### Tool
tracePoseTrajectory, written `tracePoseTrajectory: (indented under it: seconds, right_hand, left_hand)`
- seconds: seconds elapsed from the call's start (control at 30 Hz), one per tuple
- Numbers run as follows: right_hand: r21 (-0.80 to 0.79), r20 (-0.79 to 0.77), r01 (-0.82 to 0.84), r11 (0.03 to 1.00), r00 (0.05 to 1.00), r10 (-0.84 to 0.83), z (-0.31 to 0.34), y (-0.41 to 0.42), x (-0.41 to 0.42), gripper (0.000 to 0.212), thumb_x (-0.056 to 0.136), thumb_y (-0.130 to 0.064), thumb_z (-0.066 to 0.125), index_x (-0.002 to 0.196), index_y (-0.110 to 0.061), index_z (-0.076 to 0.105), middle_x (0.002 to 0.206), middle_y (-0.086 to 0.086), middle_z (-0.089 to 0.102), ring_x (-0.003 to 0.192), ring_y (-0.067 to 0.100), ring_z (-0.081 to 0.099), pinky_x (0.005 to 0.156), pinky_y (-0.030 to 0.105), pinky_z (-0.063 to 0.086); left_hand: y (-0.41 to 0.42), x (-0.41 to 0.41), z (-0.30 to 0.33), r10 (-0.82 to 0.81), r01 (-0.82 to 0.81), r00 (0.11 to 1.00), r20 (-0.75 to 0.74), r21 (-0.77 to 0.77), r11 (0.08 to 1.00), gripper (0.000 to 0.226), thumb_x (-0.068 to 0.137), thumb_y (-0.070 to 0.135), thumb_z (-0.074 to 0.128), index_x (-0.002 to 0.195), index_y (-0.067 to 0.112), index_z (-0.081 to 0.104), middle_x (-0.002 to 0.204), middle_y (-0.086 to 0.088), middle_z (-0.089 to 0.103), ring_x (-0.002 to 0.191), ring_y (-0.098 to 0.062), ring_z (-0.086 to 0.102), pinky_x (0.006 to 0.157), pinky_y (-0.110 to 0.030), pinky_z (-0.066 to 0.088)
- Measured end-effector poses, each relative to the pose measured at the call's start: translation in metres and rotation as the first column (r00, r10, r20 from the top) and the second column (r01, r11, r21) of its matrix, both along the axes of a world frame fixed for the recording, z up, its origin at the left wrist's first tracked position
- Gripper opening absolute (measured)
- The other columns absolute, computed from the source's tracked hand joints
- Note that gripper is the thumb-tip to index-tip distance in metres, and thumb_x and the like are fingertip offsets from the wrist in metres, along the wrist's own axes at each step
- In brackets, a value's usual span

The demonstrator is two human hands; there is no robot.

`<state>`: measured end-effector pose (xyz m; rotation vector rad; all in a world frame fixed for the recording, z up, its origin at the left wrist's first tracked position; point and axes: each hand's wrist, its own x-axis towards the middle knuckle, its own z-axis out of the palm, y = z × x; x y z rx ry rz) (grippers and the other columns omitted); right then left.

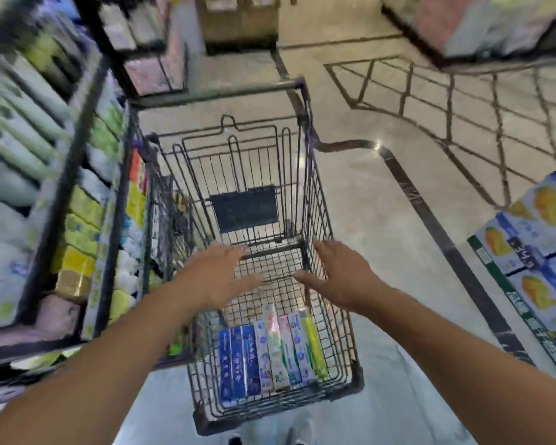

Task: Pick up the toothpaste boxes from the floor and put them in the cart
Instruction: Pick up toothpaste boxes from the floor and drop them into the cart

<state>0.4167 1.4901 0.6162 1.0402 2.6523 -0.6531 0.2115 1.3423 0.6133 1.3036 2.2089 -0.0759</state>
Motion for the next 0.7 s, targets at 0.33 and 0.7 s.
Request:
tracePoseTrajectory:
  seconds: [0.33,0.7]
  right_hand:
    - [0.168,0.060,-0.297,0.940,0.955,0.291,0.085,-0.047,-0.018,0.101,0.081,-0.083,0.028,0.157,-0.026,-0.005,0.164,0.006,-0.007,0.151,0.027,-0.009,0.121,0.047,0.000]
    - [0.181,0.068,-0.517,0.837,0.855,0.513,0.122,-0.211,-0.040,0.099,0.082,-0.081,0.025,0.157,-0.022,-0.003,0.165,0.008,-0.004,0.151,0.028,-0.005,0.120,0.047,0.001]
  left_hand:
    - [-0.091,0.006,0.115,0.122,-0.128,0.984,-0.133,-0.037,0.991,0.106,0.070,0.087,0.016,0.157,0.031,-0.008,0.165,-0.006,-0.007,0.151,-0.026,-0.010,0.120,-0.054,-0.004]
    - [-0.287,0.029,0.130,0.280,-0.283,0.951,-0.133,0.000,0.959,0.118,0.058,0.096,0.009,0.157,0.033,-0.004,0.166,-0.003,-0.004,0.152,-0.026,-0.002,0.120,-0.055,0.005]
